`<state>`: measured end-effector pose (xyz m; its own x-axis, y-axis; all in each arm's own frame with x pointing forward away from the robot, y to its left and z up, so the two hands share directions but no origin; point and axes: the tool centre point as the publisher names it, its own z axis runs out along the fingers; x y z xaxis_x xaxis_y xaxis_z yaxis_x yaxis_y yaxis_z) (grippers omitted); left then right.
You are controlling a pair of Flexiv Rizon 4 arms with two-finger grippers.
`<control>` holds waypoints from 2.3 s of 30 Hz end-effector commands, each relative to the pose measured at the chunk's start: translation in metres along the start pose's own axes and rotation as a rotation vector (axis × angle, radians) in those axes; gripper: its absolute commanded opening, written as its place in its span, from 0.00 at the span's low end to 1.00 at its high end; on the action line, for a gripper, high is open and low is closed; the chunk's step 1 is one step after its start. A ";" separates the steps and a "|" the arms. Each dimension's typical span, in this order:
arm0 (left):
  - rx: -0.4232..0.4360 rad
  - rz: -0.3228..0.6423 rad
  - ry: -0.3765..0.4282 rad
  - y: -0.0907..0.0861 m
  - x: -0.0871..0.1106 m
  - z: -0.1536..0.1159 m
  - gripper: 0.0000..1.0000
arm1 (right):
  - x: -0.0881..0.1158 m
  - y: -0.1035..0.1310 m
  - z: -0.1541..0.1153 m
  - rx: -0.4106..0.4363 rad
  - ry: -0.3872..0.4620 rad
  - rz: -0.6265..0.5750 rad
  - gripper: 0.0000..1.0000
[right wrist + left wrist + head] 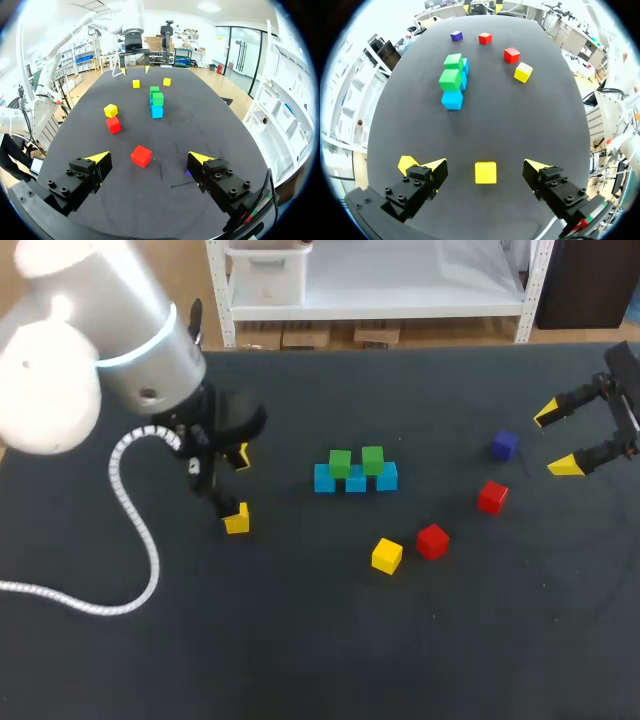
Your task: Place the blue cubes, place green cubes on the blue cubes, place the yellow cubes on the green cubes, then place the red cubes on the yellow cubes, and place purple cube on the red cubes.
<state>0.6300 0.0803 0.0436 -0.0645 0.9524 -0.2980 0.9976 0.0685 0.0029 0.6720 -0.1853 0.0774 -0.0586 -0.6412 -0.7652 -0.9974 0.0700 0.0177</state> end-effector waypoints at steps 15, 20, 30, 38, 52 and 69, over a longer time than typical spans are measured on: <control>0.026 -0.034 -0.090 -0.007 0.026 0.041 1.00 | 0.000 -0.001 0.001 -0.001 -0.002 -0.001 1.00; 0.022 -0.027 -0.093 -0.003 0.026 0.042 1.00 | 0.000 -0.001 0.001 -0.001 -0.002 -0.001 1.00; 0.014 -0.022 -0.099 0.000 0.025 0.044 0.03 | 0.000 -0.001 0.001 -0.001 -0.002 -0.001 1.00; 0.005 -0.019 -0.109 -0.001 0.025 0.042 0.00 | 0.000 -0.001 0.001 -0.001 -0.002 -0.001 1.00; -0.037 0.037 -0.117 0.008 -0.013 0.004 0.00 | 0.000 -0.001 0.001 -0.001 -0.002 -0.001 1.00; 0.005 0.100 -0.097 0.037 -0.074 -0.014 0.00 | 0.000 -0.001 0.001 -0.001 -0.002 -0.001 1.00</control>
<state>0.6574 0.0280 0.0801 0.0380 0.9097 -0.4134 0.9978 -0.0121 0.0652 0.6720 -0.1853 0.0774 -0.0586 -0.6412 -0.7651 -0.9974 0.0701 0.0177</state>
